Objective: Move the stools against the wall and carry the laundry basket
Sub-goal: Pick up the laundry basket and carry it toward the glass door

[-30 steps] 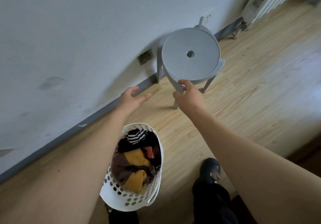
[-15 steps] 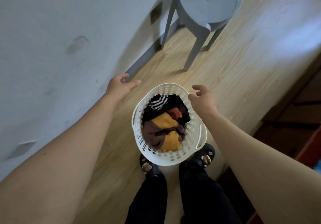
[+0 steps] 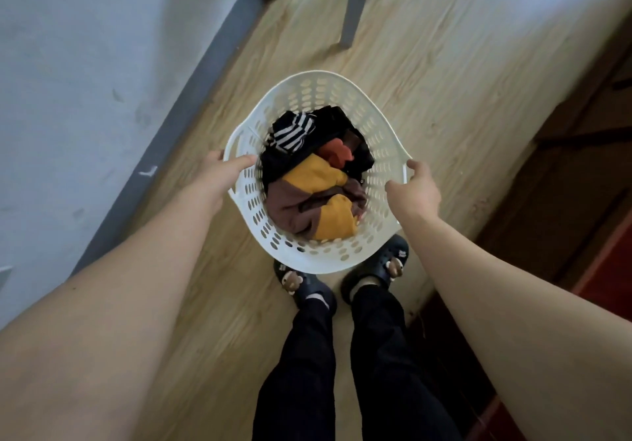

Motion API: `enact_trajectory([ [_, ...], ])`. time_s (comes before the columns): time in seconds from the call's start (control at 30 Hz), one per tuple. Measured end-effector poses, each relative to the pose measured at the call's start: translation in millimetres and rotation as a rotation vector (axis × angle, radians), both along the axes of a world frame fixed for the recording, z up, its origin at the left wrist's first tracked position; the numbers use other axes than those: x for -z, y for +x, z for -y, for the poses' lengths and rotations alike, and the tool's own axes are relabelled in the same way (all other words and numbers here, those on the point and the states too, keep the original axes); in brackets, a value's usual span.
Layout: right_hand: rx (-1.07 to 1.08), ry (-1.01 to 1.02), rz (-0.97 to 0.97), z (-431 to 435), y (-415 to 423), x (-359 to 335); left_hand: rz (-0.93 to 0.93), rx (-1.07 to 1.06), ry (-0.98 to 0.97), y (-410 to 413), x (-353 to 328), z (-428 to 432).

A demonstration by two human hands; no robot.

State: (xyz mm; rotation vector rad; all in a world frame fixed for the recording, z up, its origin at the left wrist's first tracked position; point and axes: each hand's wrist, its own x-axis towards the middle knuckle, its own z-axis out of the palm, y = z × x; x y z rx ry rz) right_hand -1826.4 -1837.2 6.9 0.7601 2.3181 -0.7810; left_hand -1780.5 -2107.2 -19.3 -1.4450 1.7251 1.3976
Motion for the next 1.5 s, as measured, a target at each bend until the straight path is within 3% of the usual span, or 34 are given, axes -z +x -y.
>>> enact_trajectory([
  [0.13, 0.134, 0.094, -0.174, -1.5, -4.1, 9.2, 0.015, -0.003, -0.001, -2.3, 13.2, -6.4],
  [0.2, 0.175, 0.068, -0.093, -6.4, -10.0, 12.3, 0.007, -0.018, -0.029, -5.7, 17.2, -6.0],
  [0.33, 0.329, -0.226, 0.137, -16.9, -17.7, 14.2, -0.015, -0.075, -0.07, -15.8, 17.6, -9.8],
  [0.67, 0.452, -0.218, 0.002, -45.7, -45.7, -31.0, -0.088, 0.018, -0.159, -57.9, -29.9, -33.9],
  [1.13, 0.6, -0.201, -0.283, -198.9, -150.4, -200.9, -0.287, 0.157, -0.175, -229.3, -191.6, -180.0],
  [1.5, 0.679, -0.17, -0.488, -286.5, -280.3, -272.0, -0.469, 0.224, -0.127, -403.7, -267.5, -263.7],
])
